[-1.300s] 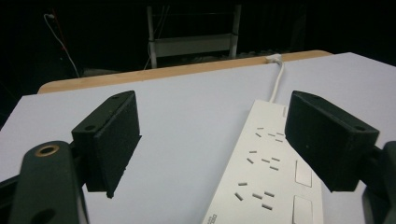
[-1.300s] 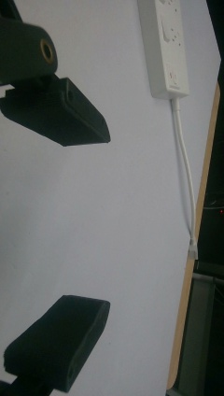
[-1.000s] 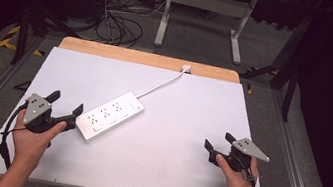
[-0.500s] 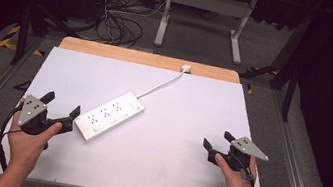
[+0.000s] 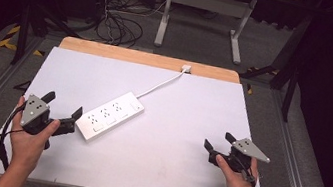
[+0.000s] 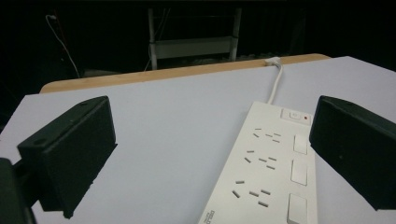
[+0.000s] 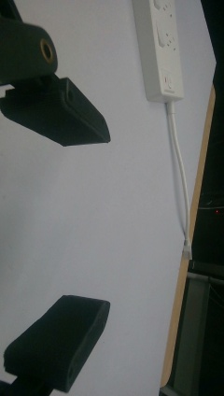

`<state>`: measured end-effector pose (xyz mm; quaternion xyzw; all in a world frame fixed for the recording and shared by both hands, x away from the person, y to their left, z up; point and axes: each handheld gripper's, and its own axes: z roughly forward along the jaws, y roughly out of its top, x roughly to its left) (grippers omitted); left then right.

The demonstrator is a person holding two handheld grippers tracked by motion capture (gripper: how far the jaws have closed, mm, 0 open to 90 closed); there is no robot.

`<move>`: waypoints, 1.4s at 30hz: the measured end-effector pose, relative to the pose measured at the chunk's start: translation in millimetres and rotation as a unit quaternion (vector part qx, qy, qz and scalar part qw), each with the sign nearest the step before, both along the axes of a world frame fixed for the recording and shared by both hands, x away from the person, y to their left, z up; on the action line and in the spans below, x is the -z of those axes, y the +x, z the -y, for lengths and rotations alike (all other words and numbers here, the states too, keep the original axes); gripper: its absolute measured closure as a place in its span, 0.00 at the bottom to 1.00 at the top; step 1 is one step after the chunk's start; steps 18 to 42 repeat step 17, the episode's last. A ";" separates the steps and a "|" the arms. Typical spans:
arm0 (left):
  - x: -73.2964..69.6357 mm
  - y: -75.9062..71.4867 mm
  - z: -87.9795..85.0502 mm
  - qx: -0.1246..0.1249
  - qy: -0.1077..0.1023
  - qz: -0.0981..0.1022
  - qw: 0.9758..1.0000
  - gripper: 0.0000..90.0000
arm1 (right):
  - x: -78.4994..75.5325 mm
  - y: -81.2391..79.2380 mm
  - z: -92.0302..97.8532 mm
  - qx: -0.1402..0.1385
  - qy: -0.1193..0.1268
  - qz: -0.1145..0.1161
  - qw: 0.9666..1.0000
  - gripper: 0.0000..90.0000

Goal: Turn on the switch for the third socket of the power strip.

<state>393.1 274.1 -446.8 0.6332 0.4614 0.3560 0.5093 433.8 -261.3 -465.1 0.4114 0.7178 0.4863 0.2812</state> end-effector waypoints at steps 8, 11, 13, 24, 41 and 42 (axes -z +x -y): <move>0.0 -0.2 0.8 0.003 0.002 0.000 1.000 0.01 | -0.3 -0.6 0.5 -0.001 0.000 0.001 1.000 0.18; 0.0 -0.1 0.7 0.004 0.003 0.001 1.000 0.01 | -0.2 -0.6 0.8 0.000 0.000 0.001 1.000 0.18; 0.1 0.2 0.8 0.004 0.001 0.002 1.000 0.01 | 0.0 -0.5 0.7 -0.002 0.002 0.000 1.000 0.17; 1.4 0.7 0.3 0.003 0.004 -0.002 1.000 0.01 | 1.2 1.8 -0.1 -0.002 0.003 -0.004 1.000 0.16; 1.4 0.7 0.3 0.003 0.004 -0.002 1.000 0.01 | 1.2 1.8 -0.1 -0.002 0.003 -0.004 1.000 0.16; 1.4 0.7 0.3 0.003 0.004 -0.002 1.000 0.01 | 1.2 1.8 -0.1 -0.002 0.003 -0.004 1.000 0.16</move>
